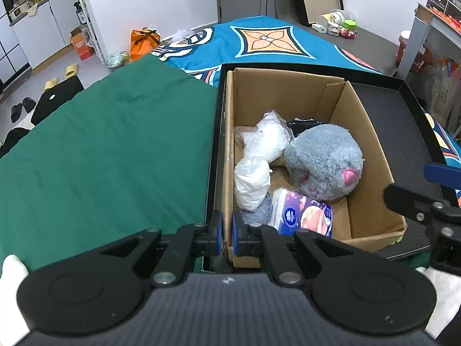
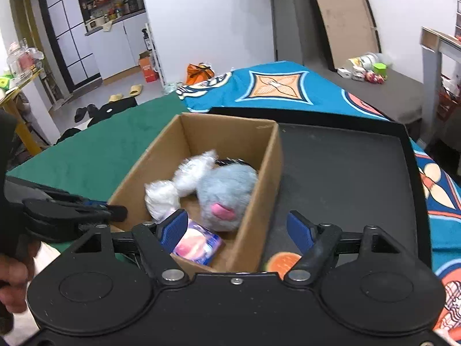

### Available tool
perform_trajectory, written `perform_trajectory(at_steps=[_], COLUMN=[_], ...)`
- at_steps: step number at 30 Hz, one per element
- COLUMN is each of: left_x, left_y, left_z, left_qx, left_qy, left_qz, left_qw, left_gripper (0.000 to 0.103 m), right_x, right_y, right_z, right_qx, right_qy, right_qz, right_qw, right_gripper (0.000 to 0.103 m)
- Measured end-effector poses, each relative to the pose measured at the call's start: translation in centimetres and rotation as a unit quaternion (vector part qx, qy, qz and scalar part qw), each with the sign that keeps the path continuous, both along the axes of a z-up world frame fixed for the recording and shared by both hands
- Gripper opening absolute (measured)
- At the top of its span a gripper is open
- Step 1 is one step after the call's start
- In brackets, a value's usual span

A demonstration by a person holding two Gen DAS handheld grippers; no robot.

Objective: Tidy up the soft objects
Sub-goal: 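Carry the tissue pack into the box and open the right gripper, then grasp the orange burger plush with the right gripper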

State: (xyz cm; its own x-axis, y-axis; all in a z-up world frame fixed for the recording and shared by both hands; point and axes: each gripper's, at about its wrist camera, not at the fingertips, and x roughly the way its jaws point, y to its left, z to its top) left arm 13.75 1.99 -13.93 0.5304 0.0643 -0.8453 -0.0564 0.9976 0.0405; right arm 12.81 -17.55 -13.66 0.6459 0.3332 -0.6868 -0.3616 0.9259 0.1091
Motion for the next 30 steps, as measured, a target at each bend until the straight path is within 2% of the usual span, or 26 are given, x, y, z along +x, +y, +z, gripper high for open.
perform_trajectory(at_steps=[8,17,21,25,29,30], left_x=[0.2,0.6,0.9,1.1,1.1,1.0], left_y=[-0.3,-1.3,-2.1,-2.7,-3.5,-3.7], left_z=[0.1,0.4,0.5,0.4,0.6,0.6], left_qx=[0.008,0.038,0.058,0.068,0.082,0.087], left_qy=[0.003,0.012,0.015,0.023,0.018,0.018], left_qz=[0.000,-0.005,-0.017,-0.027,-0.039,-0.042], left_qw=[1.0000,0.9992,0.9981,0.9970,0.9956,0.9952], left_gripper=[0.006,0.007,0.011,0.027,0.047,0.048], right_x=[-0.7,0.0,0.5,1.0,1.1,1.1], right_y=[-1.9,-3.8,-4.4,-4.9,-4.9,-4.9], right_z=[-1.2,-3.0,-4.3,-5.3,-6.0,-6.2], right_qx=[-0.027,-0.018,-0.009,0.023,0.019,0.019], right_qy=[-0.001,0.022,0.037,0.055,0.048,0.047], right_qz=[0.003,-0.001,0.004,0.003,0.012,0.014], right_qw=[1.000,1.000,0.999,0.998,0.999,0.999], right_gripper=[0.075,0.075,0.075,0.074,0.074,0.074])
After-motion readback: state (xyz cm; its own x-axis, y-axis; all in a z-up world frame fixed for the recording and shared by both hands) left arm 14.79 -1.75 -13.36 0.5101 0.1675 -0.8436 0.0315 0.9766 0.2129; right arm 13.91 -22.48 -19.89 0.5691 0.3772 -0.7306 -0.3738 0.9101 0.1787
